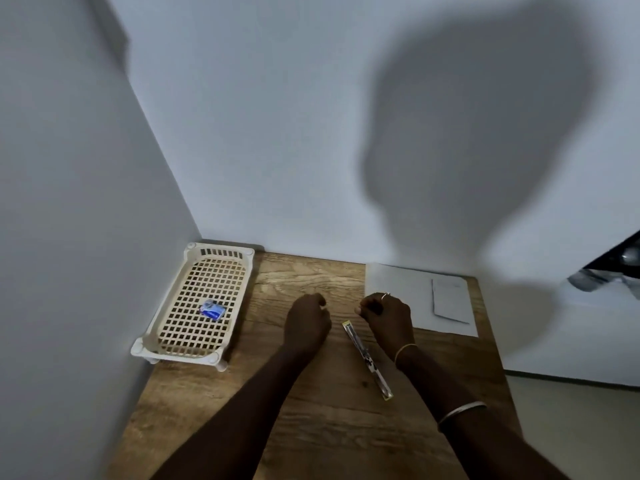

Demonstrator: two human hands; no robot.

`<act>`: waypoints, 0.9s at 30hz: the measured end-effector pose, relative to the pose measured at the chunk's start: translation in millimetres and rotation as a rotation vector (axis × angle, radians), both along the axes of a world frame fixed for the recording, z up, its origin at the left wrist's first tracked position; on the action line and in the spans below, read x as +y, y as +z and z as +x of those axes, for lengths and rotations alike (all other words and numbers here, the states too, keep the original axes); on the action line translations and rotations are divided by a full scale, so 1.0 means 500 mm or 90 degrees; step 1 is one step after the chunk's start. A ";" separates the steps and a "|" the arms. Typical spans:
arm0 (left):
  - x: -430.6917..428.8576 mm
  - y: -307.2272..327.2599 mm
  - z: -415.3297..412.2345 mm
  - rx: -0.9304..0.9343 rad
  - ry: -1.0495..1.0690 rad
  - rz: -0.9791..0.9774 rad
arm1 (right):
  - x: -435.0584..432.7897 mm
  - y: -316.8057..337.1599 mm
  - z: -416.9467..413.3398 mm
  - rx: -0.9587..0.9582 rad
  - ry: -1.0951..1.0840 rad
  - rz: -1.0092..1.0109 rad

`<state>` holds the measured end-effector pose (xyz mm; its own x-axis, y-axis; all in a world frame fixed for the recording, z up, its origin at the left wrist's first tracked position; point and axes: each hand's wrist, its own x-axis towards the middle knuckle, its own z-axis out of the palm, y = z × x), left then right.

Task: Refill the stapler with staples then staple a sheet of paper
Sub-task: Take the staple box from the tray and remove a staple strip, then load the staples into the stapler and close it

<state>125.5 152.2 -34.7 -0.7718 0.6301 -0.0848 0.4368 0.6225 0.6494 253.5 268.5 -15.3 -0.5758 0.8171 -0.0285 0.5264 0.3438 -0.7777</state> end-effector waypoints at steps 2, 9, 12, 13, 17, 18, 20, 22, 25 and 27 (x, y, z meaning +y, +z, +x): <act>0.020 -0.016 0.042 -0.065 -0.026 -0.011 | 0.005 -0.014 0.021 -0.039 -0.007 0.001; 0.031 -0.051 0.108 -0.172 -0.014 -0.039 | -0.016 -0.057 0.046 -0.088 -0.028 -0.050; 0.026 -0.055 0.108 -0.195 0.020 -0.034 | -0.027 -0.069 0.034 -0.094 -0.042 -0.073; 0.025 -0.055 0.107 -0.199 0.032 -0.029 | -0.030 -0.073 0.030 -0.092 -0.048 -0.082; 0.019 -0.056 0.101 -0.195 0.055 -0.003 | -0.044 -0.086 0.016 -0.108 -0.067 -0.089; 0.018 -0.056 0.099 -0.193 0.056 0.006 | -0.048 -0.088 0.013 -0.115 -0.072 -0.089; 0.017 -0.056 0.094 -0.191 0.054 0.026 | -0.056 -0.091 0.010 -0.127 -0.085 -0.092; 0.019 -0.052 0.089 -0.199 0.050 0.030 | -0.064 -0.092 0.008 -0.127 -0.106 -0.087; 0.021 -0.053 0.090 -0.225 0.057 0.029 | -0.073 -0.097 0.007 -0.126 -0.117 -0.061; 0.022 -0.056 0.095 -0.241 0.075 0.025 | -0.079 -0.102 0.008 -0.117 -0.112 -0.047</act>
<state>173.2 163.1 -62.9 -0.7582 0.5471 -0.3547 0.0894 0.6260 0.7747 257.4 228.8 -66.4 -0.4055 0.8958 -0.1820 0.7073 0.1814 -0.6832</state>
